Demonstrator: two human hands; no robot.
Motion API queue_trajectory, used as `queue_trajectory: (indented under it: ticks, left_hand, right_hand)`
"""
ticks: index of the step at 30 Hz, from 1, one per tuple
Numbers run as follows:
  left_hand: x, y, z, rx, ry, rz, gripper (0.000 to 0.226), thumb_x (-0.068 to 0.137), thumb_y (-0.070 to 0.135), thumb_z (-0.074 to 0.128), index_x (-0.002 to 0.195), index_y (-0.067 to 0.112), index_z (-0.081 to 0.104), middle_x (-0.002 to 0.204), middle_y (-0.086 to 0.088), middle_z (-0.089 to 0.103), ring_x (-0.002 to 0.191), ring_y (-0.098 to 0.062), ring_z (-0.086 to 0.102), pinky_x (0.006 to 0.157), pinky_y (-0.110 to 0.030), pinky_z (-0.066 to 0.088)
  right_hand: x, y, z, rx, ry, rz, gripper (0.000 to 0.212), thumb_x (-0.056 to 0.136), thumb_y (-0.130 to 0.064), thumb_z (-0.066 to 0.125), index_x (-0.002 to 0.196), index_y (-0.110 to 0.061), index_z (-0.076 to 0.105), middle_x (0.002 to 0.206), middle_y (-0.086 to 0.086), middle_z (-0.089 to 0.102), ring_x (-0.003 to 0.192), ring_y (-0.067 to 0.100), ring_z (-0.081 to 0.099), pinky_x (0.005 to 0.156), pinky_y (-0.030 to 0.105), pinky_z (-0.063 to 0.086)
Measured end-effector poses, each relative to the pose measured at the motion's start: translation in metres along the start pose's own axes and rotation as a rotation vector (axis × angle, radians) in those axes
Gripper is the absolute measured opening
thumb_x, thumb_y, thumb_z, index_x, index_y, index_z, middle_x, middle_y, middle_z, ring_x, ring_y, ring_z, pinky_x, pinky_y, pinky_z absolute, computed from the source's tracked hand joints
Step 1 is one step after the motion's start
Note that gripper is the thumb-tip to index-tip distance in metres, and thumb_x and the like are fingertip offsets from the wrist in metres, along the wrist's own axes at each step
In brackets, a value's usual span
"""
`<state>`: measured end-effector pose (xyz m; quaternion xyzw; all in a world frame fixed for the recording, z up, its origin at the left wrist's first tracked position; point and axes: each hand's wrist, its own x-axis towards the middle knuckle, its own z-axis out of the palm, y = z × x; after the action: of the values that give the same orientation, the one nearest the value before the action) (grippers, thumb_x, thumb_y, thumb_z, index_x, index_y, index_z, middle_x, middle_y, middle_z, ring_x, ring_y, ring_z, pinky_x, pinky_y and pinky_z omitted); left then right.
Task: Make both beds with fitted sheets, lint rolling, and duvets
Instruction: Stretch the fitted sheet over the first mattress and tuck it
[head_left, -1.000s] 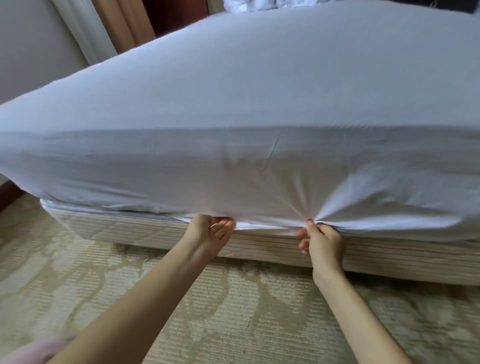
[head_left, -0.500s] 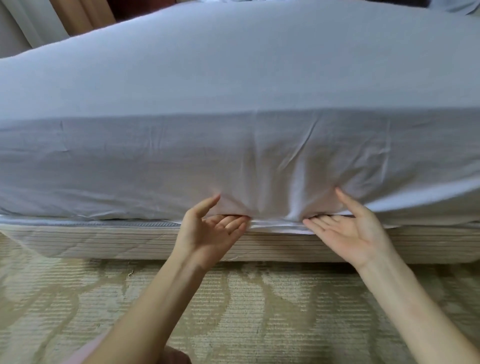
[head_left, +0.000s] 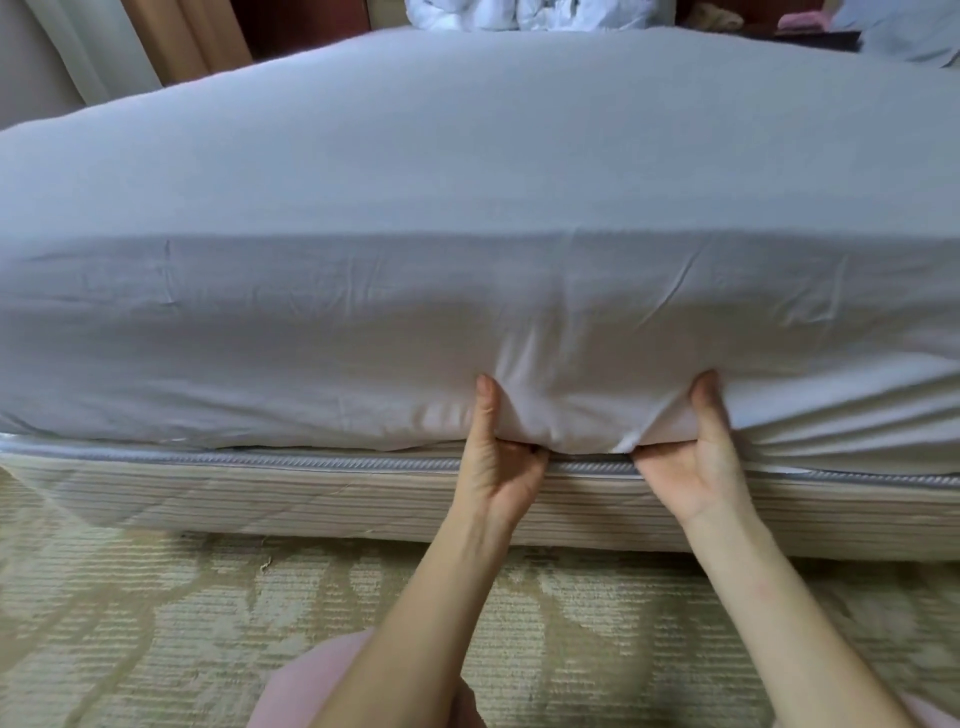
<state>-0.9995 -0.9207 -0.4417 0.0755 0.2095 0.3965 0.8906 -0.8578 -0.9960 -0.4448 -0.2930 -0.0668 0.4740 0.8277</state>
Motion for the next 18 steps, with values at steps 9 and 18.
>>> queue_trajectory:
  ticks: [9,18]
  left_hand:
    - [0.011,-0.005,0.0,-0.064,-0.193,0.003,0.09,0.037,0.029,0.095,0.119,0.007,0.064,0.124,-0.019,0.062,0.115,-0.036,0.059,0.095,-0.059,0.045]
    - [0.005,-0.005,0.0,-0.064,-0.149,-0.075,0.095,0.035,0.033,0.095,0.119,0.007,0.06,0.118,-0.015,0.065,0.111,-0.031,0.062,0.093,-0.048,0.051]
  right_hand:
    - [0.014,-0.003,-0.013,0.141,-0.031,0.021,0.108,0.042,-0.038,0.095,0.139,-0.021,0.048,0.137,0.008,0.055,0.126,0.03,0.052,0.11,0.054,0.031]
    - [0.005,-0.004,-0.008,0.054,0.002,0.105,0.079,0.069,-0.052,0.073,0.137,-0.018,0.051,0.134,0.008,0.057,0.122,0.029,0.056,0.105,0.049,0.04]
